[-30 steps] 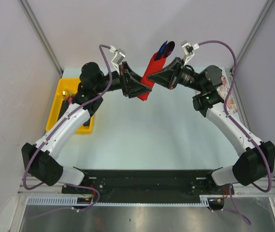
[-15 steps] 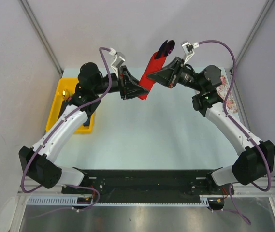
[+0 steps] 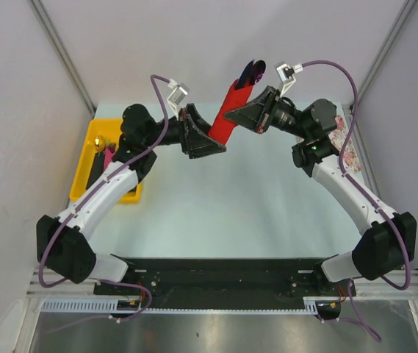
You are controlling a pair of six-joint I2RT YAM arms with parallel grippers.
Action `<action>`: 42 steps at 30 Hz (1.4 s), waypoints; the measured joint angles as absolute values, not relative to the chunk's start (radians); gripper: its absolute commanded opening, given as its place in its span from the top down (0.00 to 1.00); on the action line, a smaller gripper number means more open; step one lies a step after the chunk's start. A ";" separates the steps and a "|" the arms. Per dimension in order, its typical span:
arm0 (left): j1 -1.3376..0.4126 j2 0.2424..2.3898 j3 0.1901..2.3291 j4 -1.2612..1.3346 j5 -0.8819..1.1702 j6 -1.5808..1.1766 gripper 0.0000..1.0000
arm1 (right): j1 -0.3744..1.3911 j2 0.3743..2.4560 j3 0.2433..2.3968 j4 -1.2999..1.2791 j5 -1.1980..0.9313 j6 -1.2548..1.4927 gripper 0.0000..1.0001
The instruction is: Place the utensils on the paper napkin and roll it up
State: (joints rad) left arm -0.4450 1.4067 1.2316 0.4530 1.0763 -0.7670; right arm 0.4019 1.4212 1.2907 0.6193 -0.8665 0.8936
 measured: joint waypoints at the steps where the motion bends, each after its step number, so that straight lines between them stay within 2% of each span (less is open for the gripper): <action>1: -0.440 1.394 1.224 0.426 1.072 -0.743 0.19 | 0.403 1.421 1.291 0.619 -0.862 0.892 1.00; 7: -0.374 1.251 1.216 0.176 0.890 -0.495 0.20 | 0.403 1.421 1.291 0.604 -0.822 0.853 1.00; 12: -0.384 1.150 1.217 0.117 0.804 -0.331 0.18 | 0.425 1.420 1.291 0.556 -0.796 0.803 1.00; 21: -0.427 1.189 1.218 0.105 0.823 -0.256 0.32 | 0.451 1.420 1.291 0.544 -0.776 0.793 1.00; 27: -0.430 1.250 1.216 0.129 0.890 -0.342 0.61 | 0.451 1.420 1.292 0.555 -0.771 0.805 1.00; 28: -0.430 1.256 1.212 0.152 0.906 -0.365 0.69 | 0.451 1.420 1.292 0.556 -0.771 0.809 1.00; 33: -0.423 1.290 1.187 0.302 0.978 -0.541 0.94 | 0.450 1.423 1.304 0.576 -0.791 0.821 1.00; 35: -0.421 1.298 1.165 0.373 0.994 -0.627 0.97 | 0.447 1.423 1.306 0.586 -0.805 0.821 1.00; 36: -0.420 1.303 1.155 0.410 1.003 -0.670 0.95 | 0.447 1.423 1.306 0.592 -0.814 0.822 1.00; 38: -0.419 1.316 1.142 0.474 1.023 -0.747 0.85 | 0.443 1.423 1.306 0.602 -0.830 0.827 1.00; 39: -0.419 1.327 1.135 0.519 1.032 -0.792 0.62 | 0.440 1.423 1.307 0.604 -0.838 0.832 1.00; 42: -0.419 1.336 1.114 0.573 1.043 -0.851 0.39 | 0.437 1.425 1.307 0.603 -0.845 0.839 1.00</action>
State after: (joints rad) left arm -0.4194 1.3365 1.1141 0.5732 1.0431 -0.8513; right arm 0.4370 1.4246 1.3071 0.6029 -0.8448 0.8391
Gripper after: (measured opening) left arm 0.379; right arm 0.076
